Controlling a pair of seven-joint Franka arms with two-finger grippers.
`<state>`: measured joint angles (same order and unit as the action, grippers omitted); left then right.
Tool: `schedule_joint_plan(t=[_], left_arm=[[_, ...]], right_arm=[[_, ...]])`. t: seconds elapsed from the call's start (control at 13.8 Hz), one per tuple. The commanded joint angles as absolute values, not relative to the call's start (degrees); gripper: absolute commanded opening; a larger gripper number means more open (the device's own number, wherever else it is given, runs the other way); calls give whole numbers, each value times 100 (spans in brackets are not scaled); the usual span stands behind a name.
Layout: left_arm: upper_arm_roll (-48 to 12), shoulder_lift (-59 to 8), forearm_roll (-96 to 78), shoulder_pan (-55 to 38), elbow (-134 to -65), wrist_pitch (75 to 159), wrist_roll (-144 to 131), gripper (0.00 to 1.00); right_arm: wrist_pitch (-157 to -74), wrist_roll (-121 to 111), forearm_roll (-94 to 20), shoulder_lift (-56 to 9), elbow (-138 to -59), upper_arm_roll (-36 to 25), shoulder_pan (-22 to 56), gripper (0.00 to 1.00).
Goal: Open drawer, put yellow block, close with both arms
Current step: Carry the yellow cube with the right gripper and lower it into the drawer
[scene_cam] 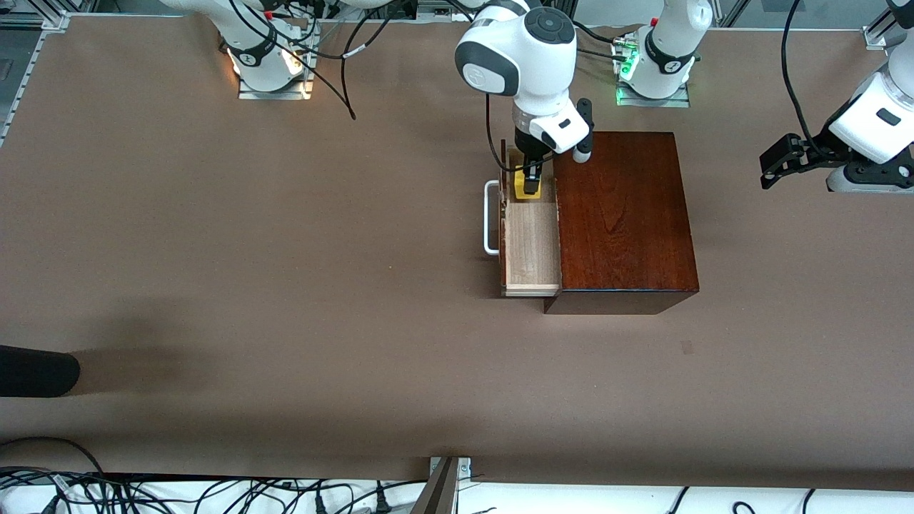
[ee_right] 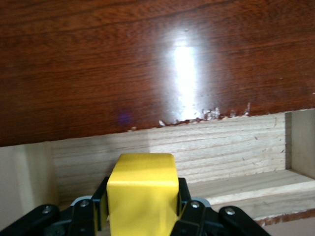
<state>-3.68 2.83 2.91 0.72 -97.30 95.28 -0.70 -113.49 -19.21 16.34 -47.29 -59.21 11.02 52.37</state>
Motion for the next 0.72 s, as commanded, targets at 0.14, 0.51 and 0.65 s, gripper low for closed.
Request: schedule_joint_plan(t=[0.14, 0.51, 0.65], left_arm=[[-378, 237, 360, 79, -9633, 9422, 9, 100], [-334, 237, 246, 88, -9633, 9378, 9, 100], [-334, 237, 237, 88, -9633, 9378, 9, 100]], right_arm=[[-11636, -2030, 1731, -5062, -5678, 932, 5300, 0], [-11681, -2232, 1731, -5133, -5678, 870, 5291, 0], [-11654, -2276, 1731, -5133, -5687, 817, 5291, 0]])
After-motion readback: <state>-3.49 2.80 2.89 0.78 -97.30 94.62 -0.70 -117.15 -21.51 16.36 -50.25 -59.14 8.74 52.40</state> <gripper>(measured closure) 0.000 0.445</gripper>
